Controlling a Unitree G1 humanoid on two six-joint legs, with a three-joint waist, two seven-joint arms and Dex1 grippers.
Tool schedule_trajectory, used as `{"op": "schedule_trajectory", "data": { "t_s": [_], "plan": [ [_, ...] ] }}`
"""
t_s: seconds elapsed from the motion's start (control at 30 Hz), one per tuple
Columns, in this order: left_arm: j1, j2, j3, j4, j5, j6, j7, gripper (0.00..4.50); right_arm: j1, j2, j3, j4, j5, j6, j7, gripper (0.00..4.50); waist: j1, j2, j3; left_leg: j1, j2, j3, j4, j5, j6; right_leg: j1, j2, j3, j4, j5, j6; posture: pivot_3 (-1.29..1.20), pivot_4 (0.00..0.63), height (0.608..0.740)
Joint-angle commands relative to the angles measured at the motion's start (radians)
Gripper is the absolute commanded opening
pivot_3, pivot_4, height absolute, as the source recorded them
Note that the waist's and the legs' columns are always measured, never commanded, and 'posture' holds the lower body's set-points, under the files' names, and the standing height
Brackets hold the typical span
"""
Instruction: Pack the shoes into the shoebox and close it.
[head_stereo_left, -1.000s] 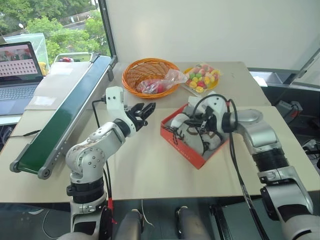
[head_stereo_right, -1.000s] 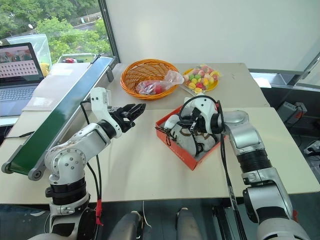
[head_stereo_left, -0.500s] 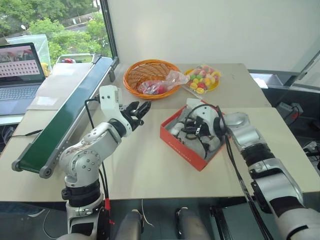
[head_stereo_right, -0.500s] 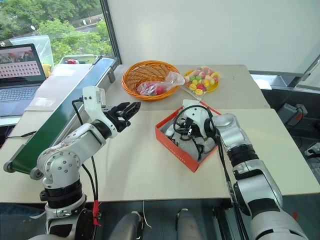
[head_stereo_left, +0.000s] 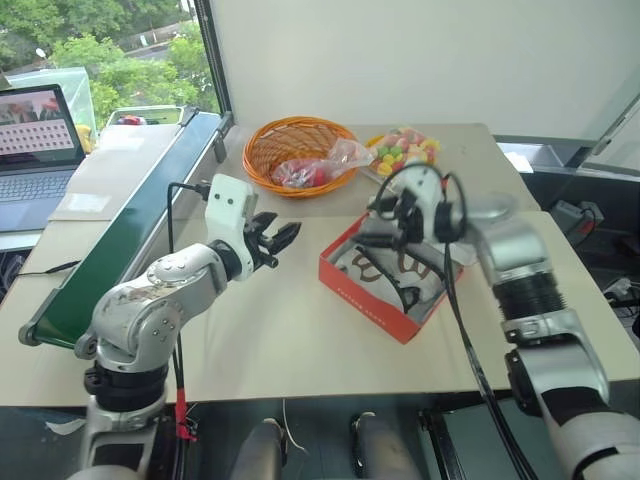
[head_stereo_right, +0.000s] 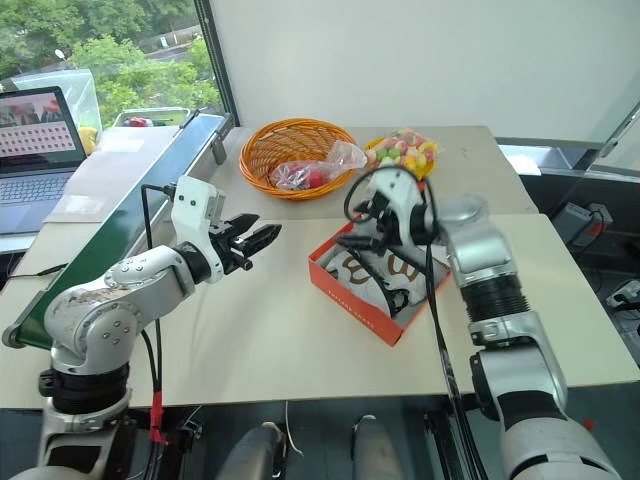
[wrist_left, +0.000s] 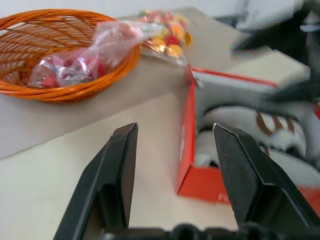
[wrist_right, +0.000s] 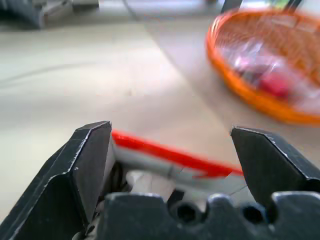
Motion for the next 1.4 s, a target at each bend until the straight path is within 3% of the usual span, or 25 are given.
{"op": "schedule_trajectory", "data": {
  "t_s": [0.03, 0.1, 0.37, 0.47, 0.53, 0.57, 0.7, 0.83, 0.9, 1.0, 1.07, 1.13, 1.4],
  "plan": [
    [-0.017, 0.031, -0.023, -0.01, -0.001, -0.044, -0.11, 2.57, 0.047, -0.093, -0.05, -0.151, 0.033, 0.099, -0.003, 4.47, 0.007, 0.0, 0.0, 0.0, 0.0, 0.0, 0.0, 0.0, 0.0, 0.001, 0.0, 0.0, -0.001, 0.0, 0.0, 0.0, 0.15, 0.74],
    [-0.025, 0.055, -0.044, 0.003, 0.005, -0.059, -0.172, 2.57, 0.124, -0.177, -0.07, -0.207, 0.022, 0.116, -0.008, 4.47, 0.016, 0.0, 0.0, 0.0, 0.0, 0.001, 0.0, 0.0, 0.0, 0.001, 0.0, 0.0, -0.001, 0.0, 0.0, 0.0, 0.15, 0.74],
    [-0.126, 0.104, -0.139, 0.121, 0.057, -0.126, -0.389, 2.57, 0.549, -0.34, -0.462, -0.474, 0.129, 0.348, -0.087, 2.05, 0.02, 0.001, 0.0, -0.001, 0.0, 0.001, 0.0, -0.001, 0.001, 0.0, 0.0, 0.001, -0.001, 0.0, 0.0, 0.0, 0.15, 0.74],
    [-0.162, 0.11, -0.166, 0.163, 0.081, -0.147, -0.442, 2.57, 0.717, -0.307, -0.618, -0.532, 0.155, 0.387, -0.111, 0.94, 0.015, 0.001, 0.0, 0.001, 0.0, 0.004, 0.0, -0.001, 0.002, 0.001, 0.0, 0.002, -0.001, 0.0, 0.001, 0.0, 0.15, 0.74],
    [-0.187, 0.112, -0.189, 0.187, 0.105, -0.161, -0.473, 2.57, 0.79, -0.197, -0.756, -0.579, 0.271, 0.451, -0.116, 0.21, 0.017, 0.001, 0.0, 0.001, 0.001, 0.003, 0.001, -0.001, 0.002, 0.003, 0.0, 0.002, -0.001, -0.003, 0.005, 0.0, 0.15, 0.74],
    [-0.202, 0.108, -0.195, 0.2, 0.108, -0.157, -0.483, 2.57, 0.828, -0.135, -0.811, -0.588, 0.315, 0.458, -0.128, 0.05, 0.014, 0.001, 0.0, 0.001, 0.001, 0.003, 0.001, -0.001, 0.002, 0.003, 0.001, 0.002, -0.001, -0.003, 0.005, 0.0, 0.15, 0.74],
    [-0.257, 0.106, -0.24, 0.239, 0.148, -0.167, -0.537, 2.57, 0.937, 0.088, -0.832, -0.516, 0.307, 0.307, -0.249, 0.05, 0.014, 0.001, 0.0, 0.003, 0.002, 0.003, 0.002, -0.001, 0.002, 0.004, 0.001, 0.002, 0.0, -0.004, 0.007, 0.0, 0.15, 0.74],
    [-0.285, 0.112, -0.258, 0.259, 0.179, -0.166, -0.577, 2.57, 0.914, 0.165, -0.737, -0.304, 0.204, 0.075, -0.342, 0.05, -0.003, 0.006, -0.001, 0.005, 0.001, 0.007, 0.002, -0.001, 0.002, 0.004, 0.0, 0.006, 0.0, -0.005, 0.009, 0.0, 0.15, 0.74],
    [-0.289, 0.111, -0.259, 0.263, 0.19, -0.161, -0.584, 2.57, 0.881, 0.169, -0.707, -0.198, 0.169, -0.021, -0.381, 0.05, -0.009, 0.006, -0.001, 0.005, 0.002, 0.007, 0.002, -0.001, 0.002, 0.004, 0.001, 0.006, 0.0, -0.005, 0.009, 0.0, 0.15, 0.74],
    [-0.288, 0.11, -0.243, 0.258, 0.186, -0.135, -0.59, 3.24, 0.844, 0.146, -0.643, -0.109, 0.135, -0.108, -0.387, 0.0, -0.013, 0.007, -0.001, 0.005, 0.002, 0.007, 0.001, -0.001, 0.002, 0.003, 0.001, 0.006, 0.001, -0.005, 0.008, 0.0, 0.15, 0.74],
    [-0.284, 0.116, -0.232, 0.243, 0.176, -0.117, -0.598, 4.06, 0.806, 0.128, -0.589, -0.053, 0.104, -0.164, -0.391, 0.0, -0.014, 0.007, -0.001, 0.005, 0.001, 0.007, 0.001, -0.001, 0.002, 0.003, 0.001, 0.006, 0.001, -0.003, 0.005, 0.0, 0.15, 0.74],
    [-0.282, 0.119, -0.225, 0.232, 0.175, -0.109, -0.598, 4.49, 0.774, 0.122, -0.551, -0.026, 0.092, -0.205, -0.393, 0.0, -0.015, 0.007, -0.001, 0.005, 0.001, 0.007, 0.001, -0.001, 0.002, 0.003, 0.001, 0.007, 0.001, -0.003, 0.005, 0.0, 0.15, 0.74],
    [-0.268, 0.116, -0.217, 0.179, 0.176, -0.077, -0.571, 4.49, 0.645, 0.111, -0.438, 0.08, 0.056, -0.325, -0.403, 0.0, -0.012, 0.007, -0.001, 0.005, 0.001, 0.006, 0.001, -0.001, 0.002, 0.003, 0.001, 0.007, 0.001, -0.003, 0.005, 0.0, 0.15, 0.74]
  ]
}}
